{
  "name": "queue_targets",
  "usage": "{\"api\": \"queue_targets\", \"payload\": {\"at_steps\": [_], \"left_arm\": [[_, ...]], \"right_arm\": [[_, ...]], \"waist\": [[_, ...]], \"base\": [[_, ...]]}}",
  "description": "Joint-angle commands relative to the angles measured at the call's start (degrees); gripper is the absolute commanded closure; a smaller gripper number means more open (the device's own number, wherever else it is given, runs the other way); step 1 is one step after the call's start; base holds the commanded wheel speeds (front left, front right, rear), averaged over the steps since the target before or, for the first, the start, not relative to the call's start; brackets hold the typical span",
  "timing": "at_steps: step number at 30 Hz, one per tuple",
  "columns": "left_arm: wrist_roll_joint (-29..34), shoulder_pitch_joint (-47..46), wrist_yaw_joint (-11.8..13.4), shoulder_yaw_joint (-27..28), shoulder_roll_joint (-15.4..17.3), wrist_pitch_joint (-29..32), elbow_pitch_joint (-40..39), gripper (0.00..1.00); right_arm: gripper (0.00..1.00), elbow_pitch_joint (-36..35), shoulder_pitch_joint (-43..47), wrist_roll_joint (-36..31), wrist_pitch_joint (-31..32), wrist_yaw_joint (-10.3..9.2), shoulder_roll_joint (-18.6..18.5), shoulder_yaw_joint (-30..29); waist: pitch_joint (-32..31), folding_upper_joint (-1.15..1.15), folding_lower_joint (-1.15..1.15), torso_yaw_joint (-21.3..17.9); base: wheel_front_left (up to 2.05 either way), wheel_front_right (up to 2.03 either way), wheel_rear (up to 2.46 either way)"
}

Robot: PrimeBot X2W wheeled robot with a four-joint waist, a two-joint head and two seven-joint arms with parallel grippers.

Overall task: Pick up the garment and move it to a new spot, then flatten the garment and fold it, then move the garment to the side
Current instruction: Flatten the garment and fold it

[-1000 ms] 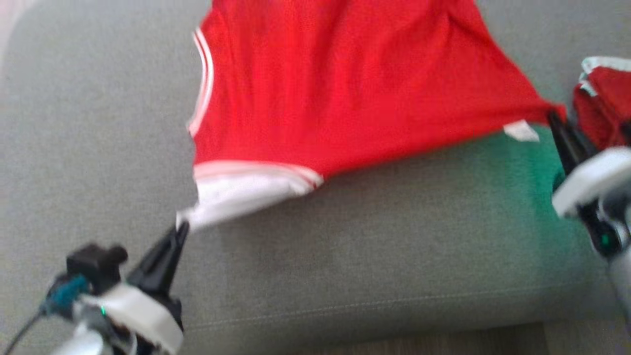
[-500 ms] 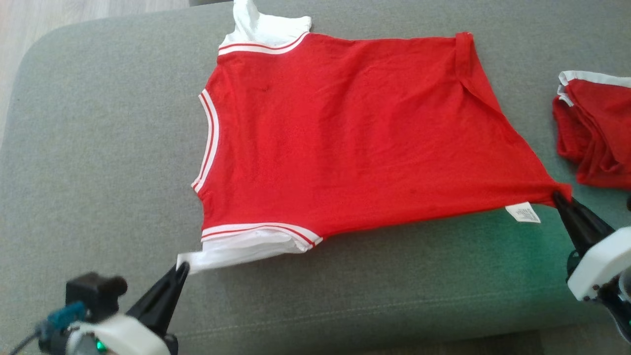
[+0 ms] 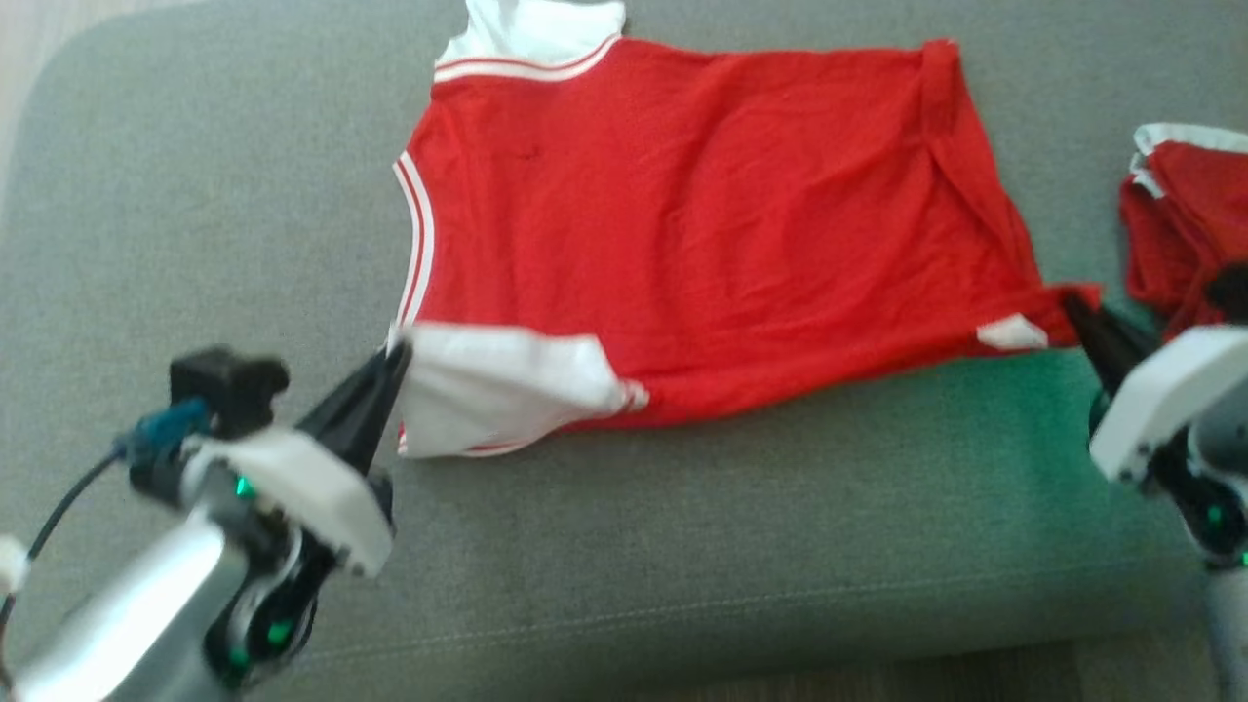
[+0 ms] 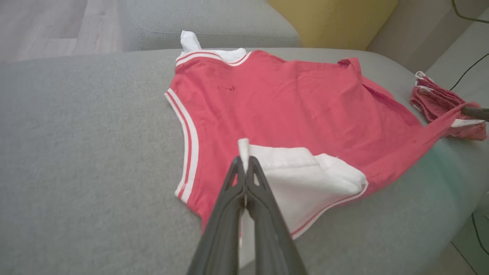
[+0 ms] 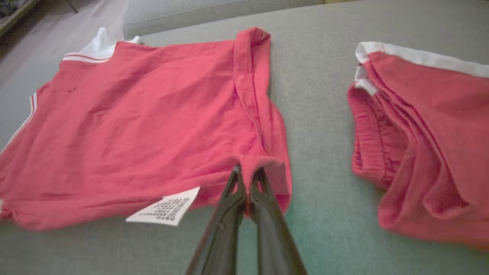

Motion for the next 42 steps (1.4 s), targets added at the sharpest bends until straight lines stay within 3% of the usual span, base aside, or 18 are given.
{"api": "queue_targets", "payload": {"at_steps": [1, 5, 18, 19, 20, 21, 22, 27, 33, 38, 42], "left_arm": [[1.5, -5.1, -0.6, 2.6, 0.4, -1.1, 0.9, 1.0], [4.1, -11.4, -2.5, 2.3, -3.2, -4.1, 7.6, 1.0], [12.1, -23.5, -6.1, 3.0, -9.8, -11.5, 23.5, 1.0], [12.2, -23.6, -6.3, 3.5, -10.3, -11.6, 24.4, 1.0], [12.1, -23.5, -6.5, 4.0, -10.9, -11.7, 25.2, 0.85], [12.3, -23.3, -6.7, 4.3, -11.3, -11.7, 26.0, 0.54], [12.3, -23.0, -6.8, 4.7, -11.8, -11.8, 26.6, 0.0], [13.3, -19.7, -6.6, 8.5, -14.0, -11.8, 25.9, 0.0], [12.2, -8.3, -3.3, 14.4, -16.0, -11.8, 20.1, 0.0], [9.6, 0.7, -1.8, 13.8, -17.2, -10.5, 18.3, 0.0], [9.2, 2.0, -1.1, 13.1, -17.4, -8.9, 18.4, 0.0]], "right_arm": [[1.0, -0.5, -3.5, 0.1, -1.3, -0.02, -0.4, 0.5], [1.0, 4.2, -9.4, 0.5, -4.0, -0.02, 0.1, 0.8], [0.97, 19.6, -22.7, -0.3, -13.3, -0.02, -0.2, 6.3], [0.69, 20.6, -23.2, -0.4, -14.0, -0.02, -0.2, 6.8], [0.0, 21.6, -23.6, -0.4, -15.0, -0.02, -0.2, 6.9], [0.0, 22.5, -23.9, -0.4, -16.1, -0.02, -0.1, 7.1], [0.0, 23.3, -24.1, -0.3, -17.2, -0.02, 0.0, 7.2], [0.0, 23.7, -22.6, 0.5, -22.2, -0.02, -0.4, 8.2], [0.0, 18.3, -16.7, 1.1, -25.8, -0.02, 0.1, 7.1], [0.0, 13.1, -10.7, 0.8, -25.4, -0.02, 2.5, 5.4], [0.0, 10.9, -7.7, 0.4, -23.9, -0.02, 4.8, 4.7]], "waist": [[1.5, 0.0, 0.0, 0.2], [3.9, 0.0, 0.0, 0.7], [8.9, 0.0, 0.0, 0.4], [9.0, 0.0, 0.0, 0.3], [8.9, 0.0, 0.0, 0.3], [8.7, 0.0, 0.0, 0.2], [8.5, 0.0, 0.0, 0.2], [6.4, 0.0, 0.0, 0.1], [4.0, 0.0, 0.0, -0.8], [3.2, 0.0, 0.0, -1.2], [3.3, 0.0, 0.0, -1.2]], "base": [[0.0, 0.0, 0.0], [0.0, 0.0, 0.0], [0.0, 0.0, 0.0], [0.0, 0.0, 0.0], [0.0, 0.0, 0.0], [0.0, 0.0, 0.0], [0.0, 0.0, 0.0], [0.0, 0.0, 0.0], [0.0, 0.0, 0.0], [0.0, 0.0, 0.0], [0.0, 0.0, 0.0]]}}
